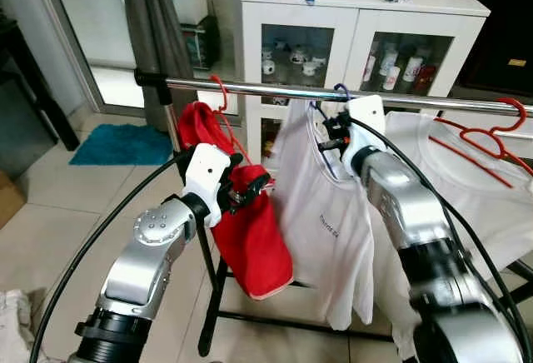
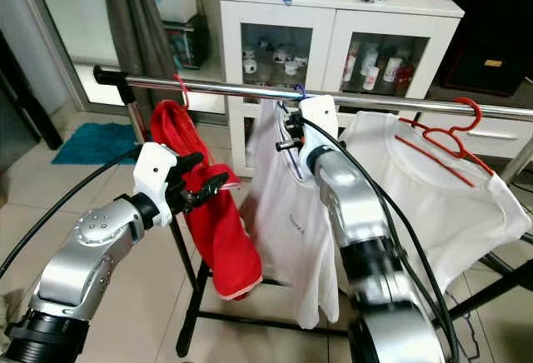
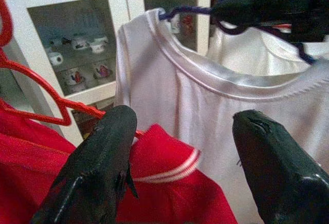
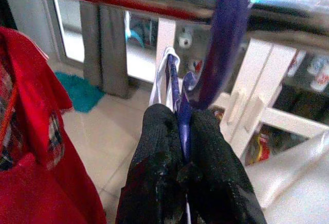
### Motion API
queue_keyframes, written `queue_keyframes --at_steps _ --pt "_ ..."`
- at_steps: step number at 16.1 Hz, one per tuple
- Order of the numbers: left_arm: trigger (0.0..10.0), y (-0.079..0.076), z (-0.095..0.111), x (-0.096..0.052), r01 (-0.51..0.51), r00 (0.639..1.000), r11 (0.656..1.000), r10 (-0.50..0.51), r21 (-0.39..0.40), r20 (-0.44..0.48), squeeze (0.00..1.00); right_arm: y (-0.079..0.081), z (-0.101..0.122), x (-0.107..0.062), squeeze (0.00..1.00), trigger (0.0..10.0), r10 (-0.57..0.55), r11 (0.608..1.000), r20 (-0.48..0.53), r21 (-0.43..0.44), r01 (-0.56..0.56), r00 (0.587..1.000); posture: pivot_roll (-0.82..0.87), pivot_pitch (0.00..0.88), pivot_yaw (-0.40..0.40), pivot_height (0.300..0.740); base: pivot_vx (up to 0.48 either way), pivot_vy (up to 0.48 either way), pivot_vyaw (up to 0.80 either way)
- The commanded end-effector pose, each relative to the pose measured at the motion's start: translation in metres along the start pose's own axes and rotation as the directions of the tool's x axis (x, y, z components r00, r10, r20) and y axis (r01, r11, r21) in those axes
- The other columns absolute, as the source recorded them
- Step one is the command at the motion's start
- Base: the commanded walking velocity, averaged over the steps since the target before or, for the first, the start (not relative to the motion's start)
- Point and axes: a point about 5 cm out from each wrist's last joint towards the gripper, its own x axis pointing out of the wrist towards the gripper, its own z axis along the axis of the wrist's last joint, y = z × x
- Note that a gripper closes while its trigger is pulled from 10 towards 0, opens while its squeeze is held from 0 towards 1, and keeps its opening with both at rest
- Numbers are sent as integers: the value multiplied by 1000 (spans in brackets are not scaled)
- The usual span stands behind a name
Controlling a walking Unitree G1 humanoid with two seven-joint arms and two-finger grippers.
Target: Hang hanger
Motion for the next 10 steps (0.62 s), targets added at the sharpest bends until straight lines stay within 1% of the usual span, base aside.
queue_keyframes --at_steps 1,3,4,7,8,9,10 --pt "10000 -2 8 3 27 1000 999 -27 19 12 0 -4 10 7 0 10000 -22 1000 21 -4 22 1000 42 0 26 740 0 0 0" --pt "10000 -1 8 2 30 1000 999 -30 16 6 0 -3 10 14 0 10000 -21 1000 -12 3 21 1000 44 0 26 740 0 0 0" --pt "10000 -1 7 0 30 1000 1000 -30 7 -2 0 -1 7 20 0 10000 -16 999 -58 40 18 998 49 0 25 740 0 0 0" --pt "10000 -1 4 -3 38 999 999 -37 18 -23 0 5 4 29 0 10000 3 1000 -120 30 1 993 65 0 23 740 0 0 0" --pt "10000 0 4 -4 40 999 999 -39 20 -28 0 7 2 29 129 10000 21 999 -134 42 -16 991 65 0 23 740 0 0 0" --pt "10000 0 4 -4 40 999 999 -39 22 -31 0 8 1 30 129 10000 30 999 -135 49 -23 990 65 0 23 740 0 0 0" --pt "10000 1 4 -5 22 999 1000 -22 16 -28 0 8 4 29 1000 10000 57 997 -94 63 -51 994 65 0 23 740 0 0 0"
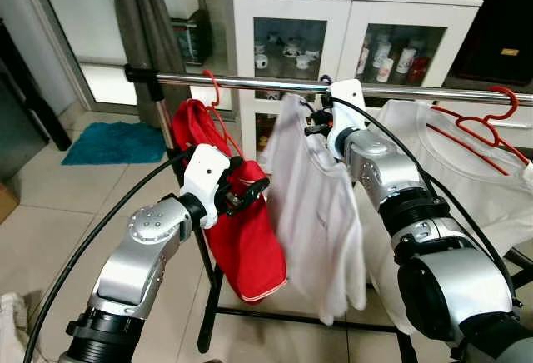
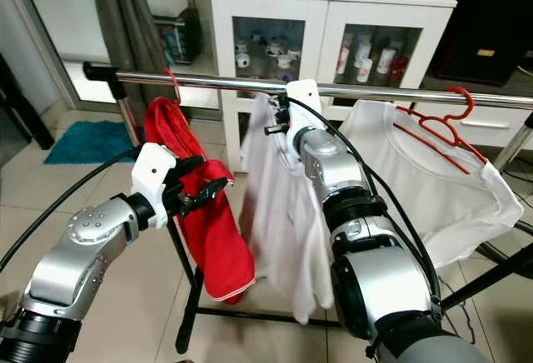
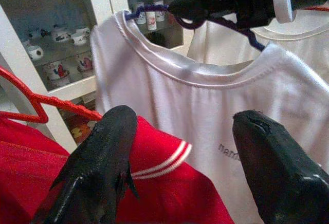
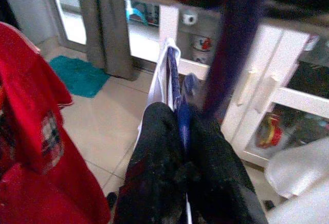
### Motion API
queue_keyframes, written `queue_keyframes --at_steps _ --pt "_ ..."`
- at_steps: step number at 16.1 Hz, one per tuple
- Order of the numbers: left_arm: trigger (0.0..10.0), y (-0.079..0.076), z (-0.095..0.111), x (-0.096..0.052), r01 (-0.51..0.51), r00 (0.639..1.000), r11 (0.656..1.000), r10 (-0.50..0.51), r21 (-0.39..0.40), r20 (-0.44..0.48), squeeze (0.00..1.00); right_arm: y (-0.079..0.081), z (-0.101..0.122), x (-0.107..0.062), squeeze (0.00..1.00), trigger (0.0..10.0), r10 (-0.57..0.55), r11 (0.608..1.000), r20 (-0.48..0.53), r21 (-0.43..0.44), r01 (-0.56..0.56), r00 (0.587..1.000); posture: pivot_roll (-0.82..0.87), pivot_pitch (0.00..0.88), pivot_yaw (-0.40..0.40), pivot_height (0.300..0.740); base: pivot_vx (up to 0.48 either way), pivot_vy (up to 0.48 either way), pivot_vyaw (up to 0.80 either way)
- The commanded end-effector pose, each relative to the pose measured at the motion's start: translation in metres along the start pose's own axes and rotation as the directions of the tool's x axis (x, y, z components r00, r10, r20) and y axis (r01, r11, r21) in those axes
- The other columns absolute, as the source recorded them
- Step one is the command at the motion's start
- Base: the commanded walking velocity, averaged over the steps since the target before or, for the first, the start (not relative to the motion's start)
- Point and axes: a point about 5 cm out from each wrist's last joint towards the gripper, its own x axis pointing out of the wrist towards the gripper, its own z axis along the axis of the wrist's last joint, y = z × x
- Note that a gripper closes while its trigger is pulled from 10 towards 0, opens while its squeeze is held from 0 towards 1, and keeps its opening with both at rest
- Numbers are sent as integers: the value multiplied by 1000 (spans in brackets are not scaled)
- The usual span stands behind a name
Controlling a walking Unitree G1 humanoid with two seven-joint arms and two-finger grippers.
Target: Hang hanger
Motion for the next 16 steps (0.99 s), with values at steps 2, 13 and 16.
queue_keyframes --at_steps 2,13,16 --pt "10000 2 3 -1 -33 999 999 33 -18 18 0 -2 1 -7 1000 10000 95 989 93 107 -105 991 65 0 21 740 0 0 0" --pt "10000 -2 6 -2 -209 971 975 216 -72 104 0 -9 -6 -138 1000 10000 322 938 331 20 -347 887 16 0 36 740 0 -114 0" --pt "10000 -5 4 -2 -213 970 974 220 -74 103 0 -17 -18 -145 1000 10000 193 973 303 61 -222 933 12 0 34 740 0 -347 0"
